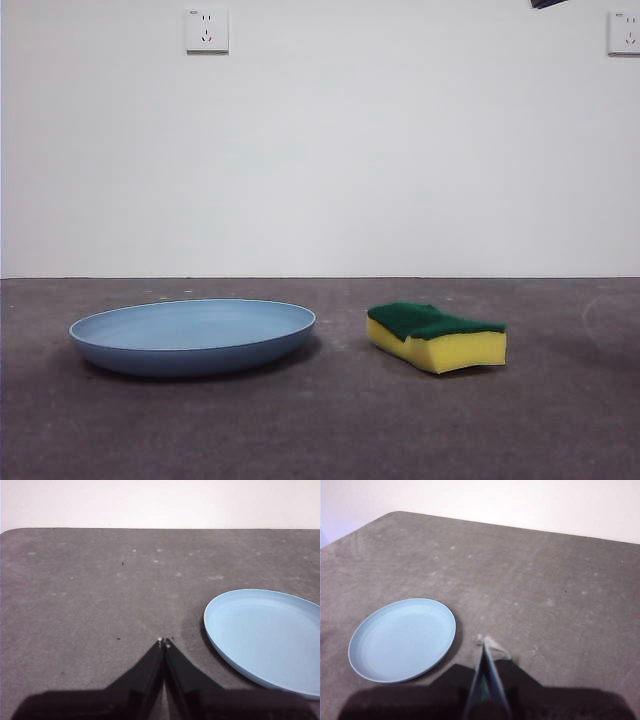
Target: Pick up the plate,pick up the cloth,clean the plate with the cloth
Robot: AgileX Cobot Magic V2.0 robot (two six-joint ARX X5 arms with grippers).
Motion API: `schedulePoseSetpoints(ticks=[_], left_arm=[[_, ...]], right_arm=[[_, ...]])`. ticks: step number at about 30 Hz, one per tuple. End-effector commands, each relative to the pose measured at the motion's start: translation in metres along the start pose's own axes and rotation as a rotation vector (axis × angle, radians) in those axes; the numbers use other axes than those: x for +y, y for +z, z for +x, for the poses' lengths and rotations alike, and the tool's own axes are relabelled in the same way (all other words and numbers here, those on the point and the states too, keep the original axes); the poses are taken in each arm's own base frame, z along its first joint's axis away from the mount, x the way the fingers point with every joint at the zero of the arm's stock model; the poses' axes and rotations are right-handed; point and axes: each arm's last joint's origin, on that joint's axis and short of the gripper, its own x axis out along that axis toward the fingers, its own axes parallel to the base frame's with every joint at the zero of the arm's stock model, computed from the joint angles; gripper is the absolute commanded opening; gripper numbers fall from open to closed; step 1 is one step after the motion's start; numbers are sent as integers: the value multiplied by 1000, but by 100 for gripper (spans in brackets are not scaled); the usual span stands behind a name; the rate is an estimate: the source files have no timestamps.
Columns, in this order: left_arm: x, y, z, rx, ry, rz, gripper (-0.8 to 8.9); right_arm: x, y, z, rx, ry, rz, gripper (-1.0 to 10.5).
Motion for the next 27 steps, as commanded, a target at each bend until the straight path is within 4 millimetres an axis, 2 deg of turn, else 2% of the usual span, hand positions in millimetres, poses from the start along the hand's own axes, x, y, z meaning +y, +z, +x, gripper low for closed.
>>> schedulePoseSetpoints(ticks=[1,5,10,13,16,19,27], left_arm=[[1,-4,1,9,5,1,-3],[1,-4,1,9,5,1,-3],[1,-4,1,9,5,1,-3],[1,-4,1,9,5,1,-3],[1,-4,1,9,5,1,-3],[1,-4,1,9,5,1,-3],[1,-4,1,9,5,1,-3]], right_arm=[[0,-2,1,1,-7,-25,-15],[-6,0,-7,-31,-101,-95,-14],[-24,3,-22,-96,-168,-49,-13],[-38,-2,-30,-139,-159,-19,1],[-49,-12,-38,-173,-162,5,1],[-58,-28,-45,-219,-237,23,1],[-59,-76,-52,-280,-326,25,1]])
